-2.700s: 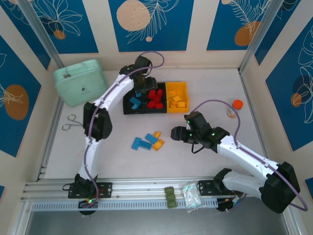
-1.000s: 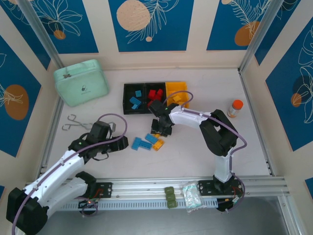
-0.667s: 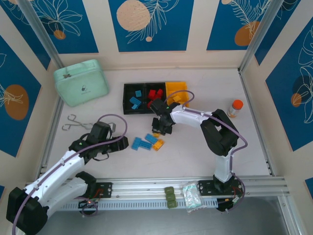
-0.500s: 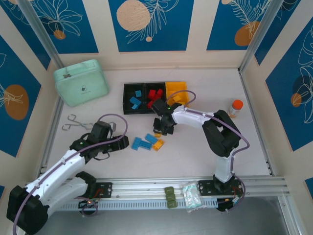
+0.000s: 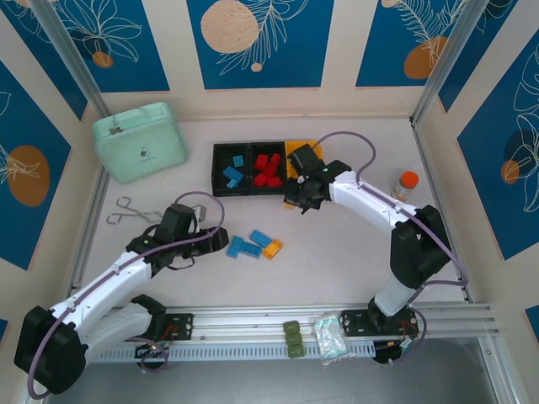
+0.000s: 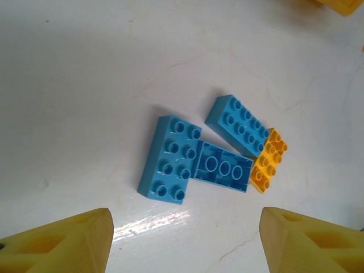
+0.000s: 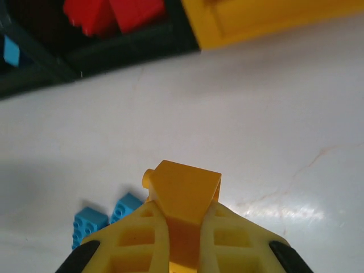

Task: Sort the legos into containers by color
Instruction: Place the lego in the container.

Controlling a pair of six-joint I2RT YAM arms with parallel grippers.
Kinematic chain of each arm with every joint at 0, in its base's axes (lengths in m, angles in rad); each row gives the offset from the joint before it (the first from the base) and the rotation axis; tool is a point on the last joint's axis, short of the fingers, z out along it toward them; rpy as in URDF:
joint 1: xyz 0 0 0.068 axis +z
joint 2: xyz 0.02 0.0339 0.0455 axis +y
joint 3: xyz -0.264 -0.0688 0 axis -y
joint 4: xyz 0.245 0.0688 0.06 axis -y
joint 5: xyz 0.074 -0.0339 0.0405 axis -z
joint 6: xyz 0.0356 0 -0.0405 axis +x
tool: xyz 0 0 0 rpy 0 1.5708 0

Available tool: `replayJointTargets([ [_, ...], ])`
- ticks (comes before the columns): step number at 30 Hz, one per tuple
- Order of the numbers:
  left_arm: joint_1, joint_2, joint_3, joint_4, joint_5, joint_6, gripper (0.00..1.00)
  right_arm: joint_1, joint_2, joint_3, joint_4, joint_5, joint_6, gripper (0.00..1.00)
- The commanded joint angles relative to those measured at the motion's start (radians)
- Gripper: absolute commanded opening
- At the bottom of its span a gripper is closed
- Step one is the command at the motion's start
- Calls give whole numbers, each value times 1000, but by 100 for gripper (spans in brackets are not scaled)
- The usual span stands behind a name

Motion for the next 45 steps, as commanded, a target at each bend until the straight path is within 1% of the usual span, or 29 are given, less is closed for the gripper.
replayJointTargets([
  [1, -14, 2, 10, 68, 48, -24, 68, -57, 31, 80, -27, 21, -77, 7],
  [7, -26, 8, 7, 71, 41, -42, 68, -166, 192, 274, -47, 12, -133, 7],
  [13, -32, 3, -7, 72, 26, -65, 68, -226, 392, 510, -122, 27, -158, 7],
  [15, -33, 1, -10, 73, 25, -71, 68, -241, 446, 572, -140, 18, -156, 7],
  [20, -35, -1, -9, 64, 19, -76, 68, -253, 563, 726, -216, 71, -164, 10],
  [23, -37, -3, -12, 65, 16, -82, 68, -254, 604, 773, -240, 90, -163, 11],
  [25, -37, -4, -12, 67, 16, -84, 68, -253, 614, 787, -244, 104, -160, 13],
  [26, -38, -3, -12, 68, 16, -84, 68, -252, 616, 792, -244, 107, -159, 17],
  [28, -40, -5, -12, 68, 16, -86, 68, -246, 615, 801, -252, 119, -156, 29],
  [29, -41, -7, -12, 67, 16, -86, 68, -244, 613, 807, -254, 125, -157, 33],
  [33, -42, -7, -9, 61, 16, -84, 68, -231, 577, 821, -267, 142, -170, 43],
  [36, -44, -8, -6, 62, 13, -85, 68, -217, 521, 808, -269, 155, -190, 44],
  [38, -44, -8, -5, 67, 16, -85, 68, -205, 463, 761, -253, 151, -198, 44],
  [43, -47, -8, -5, 77, 18, -78, 68, -170, 223, 497, -146, 80, -206, 45],
  [45, -48, -5, -4, 75, 19, -72, 69, -146, 127, 378, -103, 53, -208, 50],
])
